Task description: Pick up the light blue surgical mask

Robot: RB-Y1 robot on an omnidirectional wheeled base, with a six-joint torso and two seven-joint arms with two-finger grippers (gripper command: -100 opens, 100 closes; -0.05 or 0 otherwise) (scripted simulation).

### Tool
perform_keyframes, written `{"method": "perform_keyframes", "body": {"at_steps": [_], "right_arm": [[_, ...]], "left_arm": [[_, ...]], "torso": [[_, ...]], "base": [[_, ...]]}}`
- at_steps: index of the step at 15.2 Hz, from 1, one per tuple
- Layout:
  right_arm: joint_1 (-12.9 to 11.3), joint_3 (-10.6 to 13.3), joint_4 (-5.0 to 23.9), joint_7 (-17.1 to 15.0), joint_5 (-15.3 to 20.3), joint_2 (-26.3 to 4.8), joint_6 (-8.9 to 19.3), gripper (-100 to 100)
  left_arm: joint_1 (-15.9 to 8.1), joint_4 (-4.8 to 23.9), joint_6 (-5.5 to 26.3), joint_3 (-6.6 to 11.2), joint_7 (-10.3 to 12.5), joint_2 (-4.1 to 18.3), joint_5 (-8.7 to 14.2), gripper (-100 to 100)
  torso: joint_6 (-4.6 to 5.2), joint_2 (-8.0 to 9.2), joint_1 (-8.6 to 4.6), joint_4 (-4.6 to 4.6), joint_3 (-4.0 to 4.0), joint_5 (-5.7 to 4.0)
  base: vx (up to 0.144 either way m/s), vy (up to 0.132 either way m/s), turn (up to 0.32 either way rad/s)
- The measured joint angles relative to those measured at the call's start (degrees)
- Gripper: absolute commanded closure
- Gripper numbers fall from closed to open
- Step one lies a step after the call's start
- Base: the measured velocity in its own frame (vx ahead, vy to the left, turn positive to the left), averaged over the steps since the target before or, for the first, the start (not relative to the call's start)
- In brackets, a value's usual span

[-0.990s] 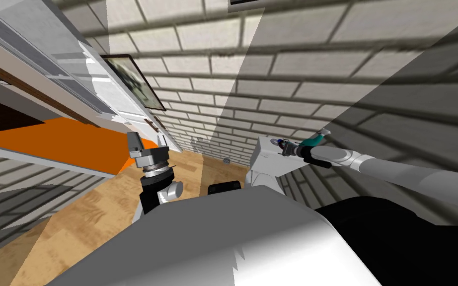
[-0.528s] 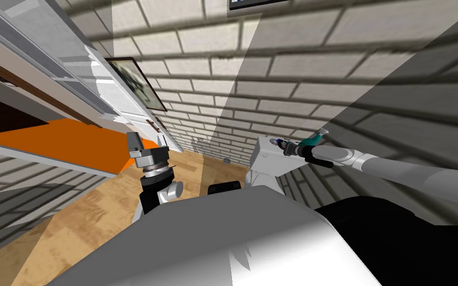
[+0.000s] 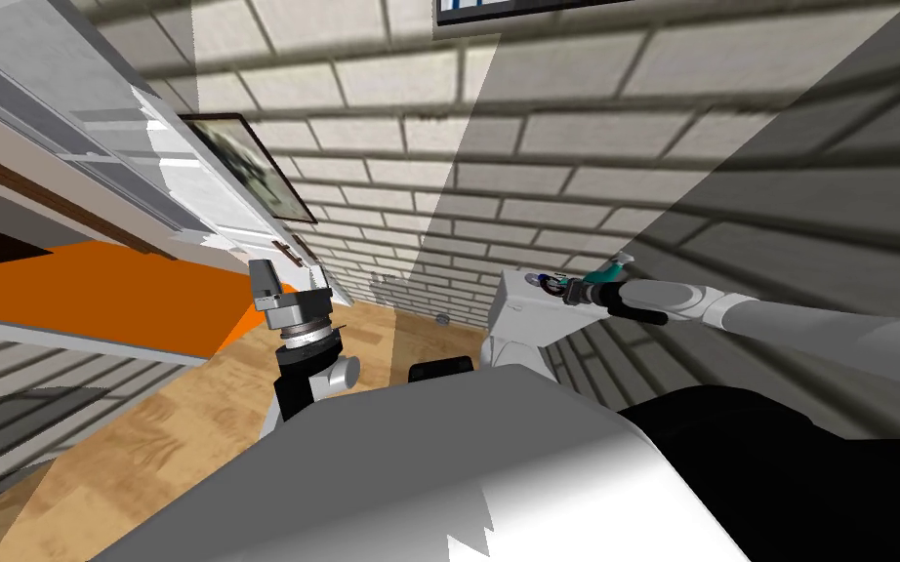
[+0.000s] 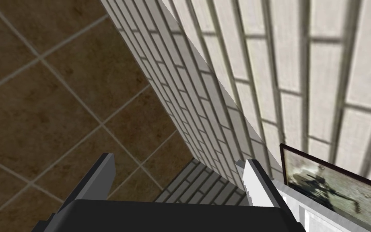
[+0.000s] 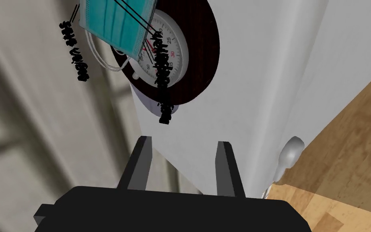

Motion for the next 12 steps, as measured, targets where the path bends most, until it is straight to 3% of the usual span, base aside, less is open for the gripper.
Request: {"method": "perform_keyframes", "body": {"at_steps": [1,3,6,9,11,12], "right_arm": [[-0.55,0.85,0.64,-0.67,-0.05,-0.88,-0.59,-100],[1.00,0.09,1.47,-1.41,-0.77,-2.45,-1.52,-100],[0.50,0.58,3.55,-2.61,-1.30,-4.56,-3.70,-100],[2.93,-0.91,4.74,-3.37,-2.67,-6.96,-5.04,-100],[2.98,-0.72,5.36,-4.02,-2.90,-7.93,-5.72,-100],[2.98,-0.73,5.36,-4.04,-2.90,-7.92,-5.73,100]], "left_arm": [[0.00,0.00,0.00,0.00,0.00,0.00,0.00,0],[0.00,0.00,0.00,0.00,0.00,0.00,0.00,0],[0.00,0.00,0.00,0.00,0.00,0.00,0.00,0],[0.00,0.00,0.00,0.00,0.00,0.00,0.00,0],[-0.01,0.00,0.00,0.00,0.00,0.00,0.00,0],[-0.01,0.00,0.00,-0.01,0.00,0.00,0.00,0]], "torso": [[0.00,-0.02,-0.02,-0.01,-0.02,-0.01],[0.02,-0.04,0.01,-0.02,-0.03,-0.01],[0.00,0.07,0.07,0.01,0.03,0.01],[0.01,0.08,0.07,0.01,0.04,0.01],[-0.02,0.13,0.07,0.01,0.06,-0.01],[-0.03,0.25,0.07,0.04,0.13,-0.01]], "base": [[0.137,-0.034,-0.142],[0.107,-0.014,-0.161],[0.093,-0.006,-0.112],[0.099,-0.008,-0.131],[0.046,-0.001,-0.033],[0.011,0.000,0.001]]}}
